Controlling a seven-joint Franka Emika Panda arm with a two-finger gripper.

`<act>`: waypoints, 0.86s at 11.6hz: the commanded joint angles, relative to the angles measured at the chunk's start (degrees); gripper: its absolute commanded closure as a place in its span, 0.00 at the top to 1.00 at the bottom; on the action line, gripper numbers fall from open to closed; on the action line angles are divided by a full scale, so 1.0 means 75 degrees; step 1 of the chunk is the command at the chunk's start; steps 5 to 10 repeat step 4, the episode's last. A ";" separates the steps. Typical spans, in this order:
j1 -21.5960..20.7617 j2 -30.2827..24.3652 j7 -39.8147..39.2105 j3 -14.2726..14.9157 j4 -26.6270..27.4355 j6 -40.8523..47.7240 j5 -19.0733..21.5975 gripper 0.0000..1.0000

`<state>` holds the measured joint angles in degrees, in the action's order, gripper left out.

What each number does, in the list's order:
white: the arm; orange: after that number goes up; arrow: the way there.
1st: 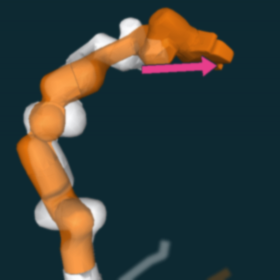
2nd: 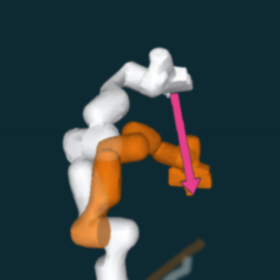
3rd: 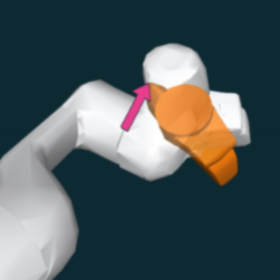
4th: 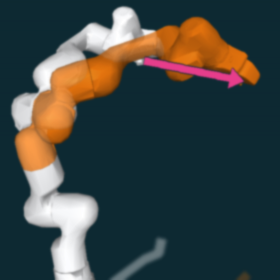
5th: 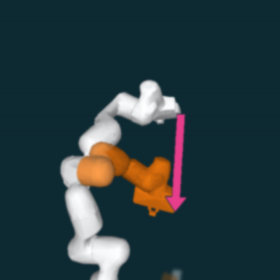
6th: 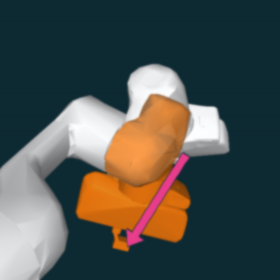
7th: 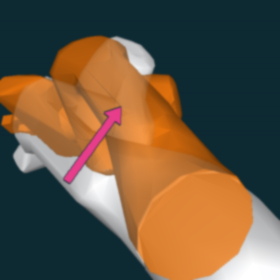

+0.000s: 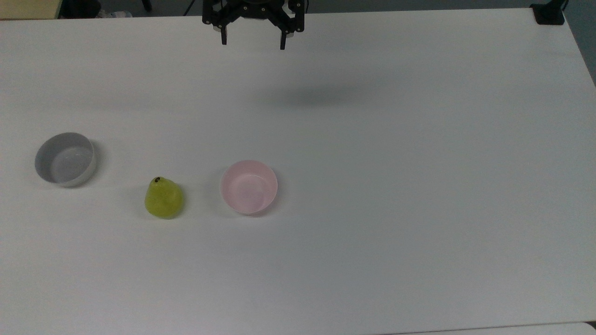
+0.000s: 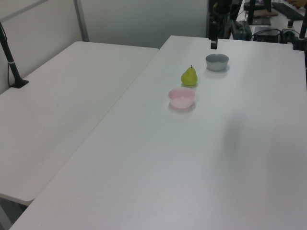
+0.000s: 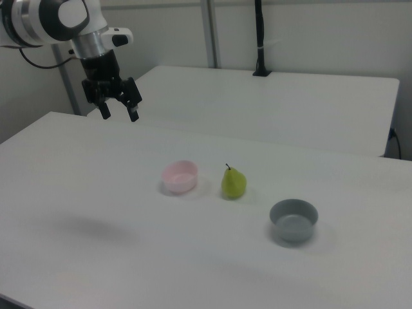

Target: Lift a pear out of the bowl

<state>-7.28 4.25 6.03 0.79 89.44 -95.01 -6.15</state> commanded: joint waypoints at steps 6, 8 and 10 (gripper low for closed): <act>0.0033 -0.0309 0.0063 0.0188 0.0286 0.0352 0.0012 1.00; 0.0033 -0.0309 0.0063 0.0188 0.0286 0.0352 0.0012 1.00; 0.0033 -0.0309 0.0063 0.0188 0.0286 0.0352 0.0012 1.00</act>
